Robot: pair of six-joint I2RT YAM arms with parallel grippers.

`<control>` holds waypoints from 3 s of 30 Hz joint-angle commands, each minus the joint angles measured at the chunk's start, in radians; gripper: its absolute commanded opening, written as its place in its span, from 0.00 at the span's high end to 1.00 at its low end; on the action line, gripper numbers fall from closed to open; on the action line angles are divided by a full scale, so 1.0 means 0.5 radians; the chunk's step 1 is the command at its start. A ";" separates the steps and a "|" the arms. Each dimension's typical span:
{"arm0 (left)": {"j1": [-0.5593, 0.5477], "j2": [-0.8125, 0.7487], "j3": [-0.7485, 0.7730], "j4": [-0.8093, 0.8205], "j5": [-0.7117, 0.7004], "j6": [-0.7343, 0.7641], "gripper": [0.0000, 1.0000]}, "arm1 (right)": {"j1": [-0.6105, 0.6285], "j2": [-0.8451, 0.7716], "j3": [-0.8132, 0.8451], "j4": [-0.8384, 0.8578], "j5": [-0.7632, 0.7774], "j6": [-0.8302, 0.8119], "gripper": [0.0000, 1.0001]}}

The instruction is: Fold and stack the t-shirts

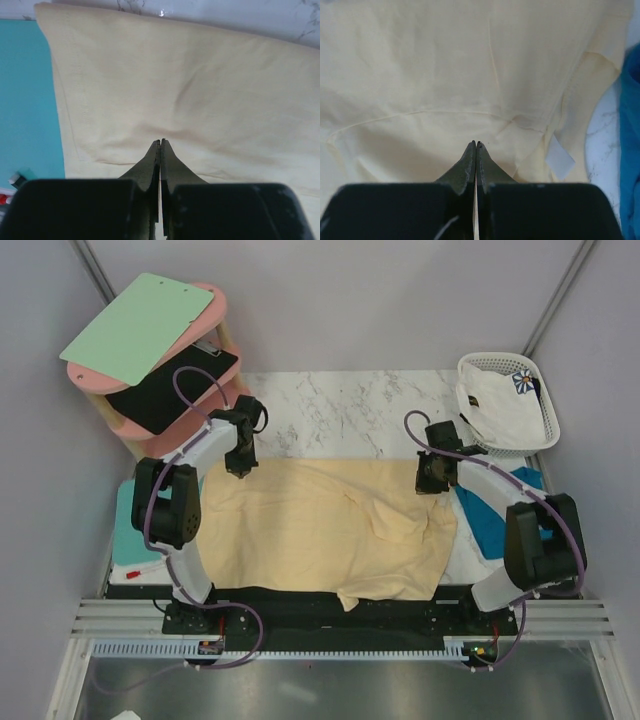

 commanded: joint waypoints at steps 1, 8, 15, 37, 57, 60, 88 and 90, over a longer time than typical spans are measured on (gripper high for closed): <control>0.001 0.112 0.162 0.007 -0.018 -0.127 0.98 | 0.118 0.234 0.206 0.163 0.209 -0.019 1.00; 0.001 0.363 0.291 -0.003 -0.049 -0.112 0.98 | 0.128 0.544 0.375 0.160 0.406 -0.013 1.00; 0.001 0.676 0.506 -0.091 -0.073 -0.112 0.98 | 0.118 0.829 0.568 0.114 0.538 0.027 1.00; -0.051 1.088 1.639 -0.429 -0.300 -0.093 0.98 | -0.032 1.281 1.511 0.119 0.624 -0.074 1.00; -0.082 -0.612 -0.696 0.365 0.089 -0.452 0.00 | -0.004 -0.876 -0.211 -0.438 -0.081 0.230 0.23; -0.051 -0.646 -0.862 0.436 0.157 -0.461 0.00 | -0.007 -0.980 -0.299 -0.573 -0.262 0.260 0.24; 0.181 -0.689 -0.924 0.547 0.555 -0.394 0.00 | 1.735 -0.355 -0.251 -0.488 0.489 0.653 0.32; 0.231 -0.710 -0.930 0.550 0.601 -0.376 0.00 | 1.784 -0.278 -0.220 -0.466 0.516 0.681 0.33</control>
